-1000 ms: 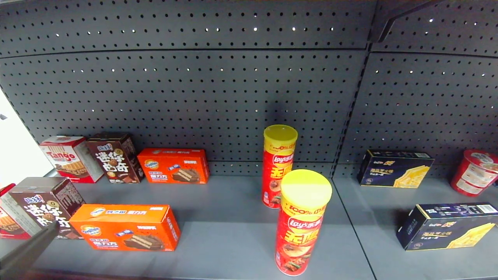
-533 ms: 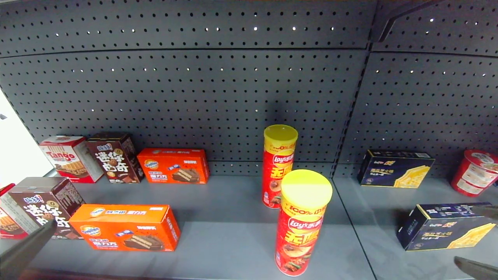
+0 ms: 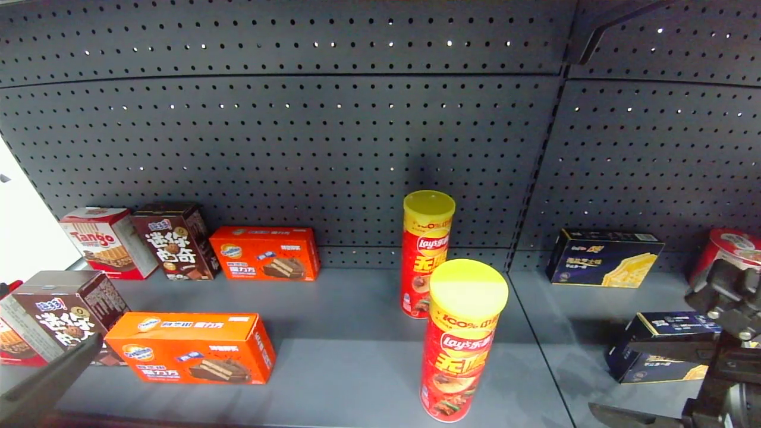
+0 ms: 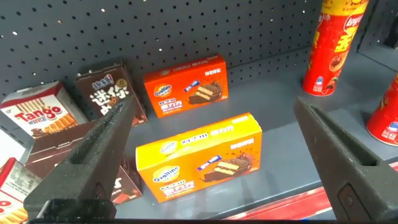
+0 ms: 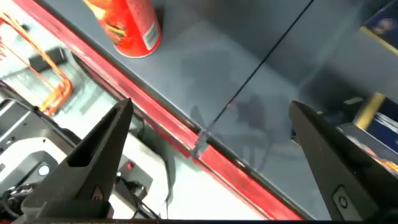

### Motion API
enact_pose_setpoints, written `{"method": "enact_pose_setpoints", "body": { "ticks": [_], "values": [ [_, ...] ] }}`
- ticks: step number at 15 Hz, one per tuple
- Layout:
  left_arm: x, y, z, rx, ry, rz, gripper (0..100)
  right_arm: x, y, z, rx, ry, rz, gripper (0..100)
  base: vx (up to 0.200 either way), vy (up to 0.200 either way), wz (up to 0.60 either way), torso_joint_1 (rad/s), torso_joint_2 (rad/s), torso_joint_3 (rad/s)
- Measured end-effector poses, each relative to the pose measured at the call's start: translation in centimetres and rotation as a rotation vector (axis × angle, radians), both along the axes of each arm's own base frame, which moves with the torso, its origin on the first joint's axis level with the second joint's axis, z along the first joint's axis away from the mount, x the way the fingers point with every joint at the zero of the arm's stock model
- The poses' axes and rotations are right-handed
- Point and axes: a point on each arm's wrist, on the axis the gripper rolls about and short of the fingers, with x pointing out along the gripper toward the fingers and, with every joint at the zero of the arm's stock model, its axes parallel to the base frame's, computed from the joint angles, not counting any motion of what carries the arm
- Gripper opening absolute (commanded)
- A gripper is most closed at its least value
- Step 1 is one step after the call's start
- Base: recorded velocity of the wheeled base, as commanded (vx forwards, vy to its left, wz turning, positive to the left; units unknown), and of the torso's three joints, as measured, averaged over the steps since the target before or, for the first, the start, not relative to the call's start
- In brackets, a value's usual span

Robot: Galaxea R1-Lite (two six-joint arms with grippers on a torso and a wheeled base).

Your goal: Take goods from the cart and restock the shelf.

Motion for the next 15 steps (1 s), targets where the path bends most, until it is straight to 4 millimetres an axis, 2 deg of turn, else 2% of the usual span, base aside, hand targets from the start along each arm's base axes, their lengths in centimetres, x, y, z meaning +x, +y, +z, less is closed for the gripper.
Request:
{"method": "enact_pose_setpoints", "body": {
  "ticks": [7, 15],
  "values": [
    [0.1, 0.0, -0.4, 0.002, 0.020, -0.006, 100, 2.4, 2.8, -2.0, -0.071, 0.103, -0.028, 100, 0.000, 0.000, 0.00, 0.000, 0.00, 0.000],
    [0.2, -0.1, -1.5, 0.006, 0.056, -0.027, 100, 5.8, 6.0, -3.0, -0.099, 0.131, -0.057, 100, 0.000, 0.000, 0.00, 0.000, 0.00, 0.000]
  ]
}}
